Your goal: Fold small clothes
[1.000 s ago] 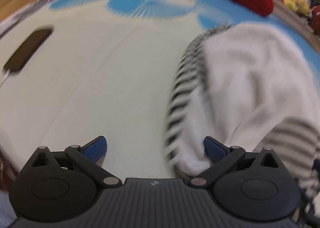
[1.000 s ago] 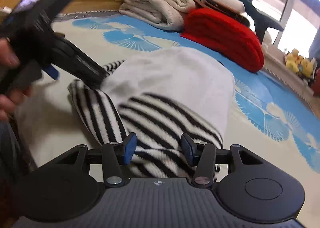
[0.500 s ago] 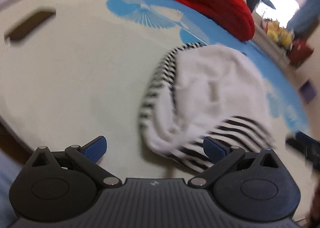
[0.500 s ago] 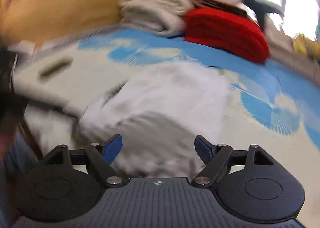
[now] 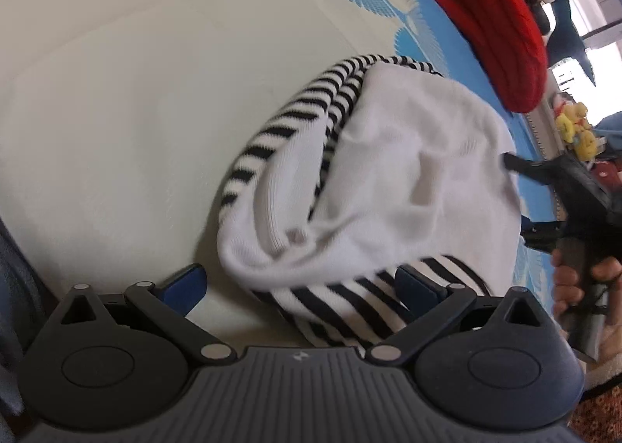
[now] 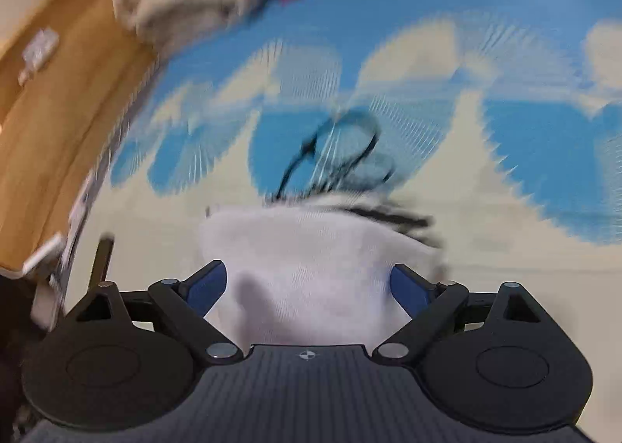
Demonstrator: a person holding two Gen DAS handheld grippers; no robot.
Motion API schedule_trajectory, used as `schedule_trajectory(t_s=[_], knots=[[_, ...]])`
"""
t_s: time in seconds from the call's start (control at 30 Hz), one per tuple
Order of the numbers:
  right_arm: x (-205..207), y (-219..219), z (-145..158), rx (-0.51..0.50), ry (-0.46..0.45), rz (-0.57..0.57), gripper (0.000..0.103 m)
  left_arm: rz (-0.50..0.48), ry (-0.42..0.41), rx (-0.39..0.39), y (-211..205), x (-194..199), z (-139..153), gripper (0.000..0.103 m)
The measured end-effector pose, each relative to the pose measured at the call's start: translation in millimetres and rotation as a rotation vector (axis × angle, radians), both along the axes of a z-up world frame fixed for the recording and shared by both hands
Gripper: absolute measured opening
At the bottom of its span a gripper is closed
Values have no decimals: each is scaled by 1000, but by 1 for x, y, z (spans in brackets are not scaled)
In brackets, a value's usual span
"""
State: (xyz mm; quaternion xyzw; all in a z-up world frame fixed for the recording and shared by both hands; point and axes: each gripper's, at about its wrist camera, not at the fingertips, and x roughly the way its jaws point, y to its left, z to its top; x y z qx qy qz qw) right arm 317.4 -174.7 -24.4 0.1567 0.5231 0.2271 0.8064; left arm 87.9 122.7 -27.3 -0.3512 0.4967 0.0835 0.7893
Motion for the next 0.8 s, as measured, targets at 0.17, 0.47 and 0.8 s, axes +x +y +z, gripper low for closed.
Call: schedule_trajectory(t_s=[0.17,0.47,0.8], knots=[[0,23,-12,-127,-86,164,32,-17,8,49,16,33,4,25],[-4,-79,-14,56,-216,-293,27,-300,-53,343,-26,264,18,17],[-108,-161,-42,238,-197,-532,30,-671,-142,518,-190,418,-13,1]])
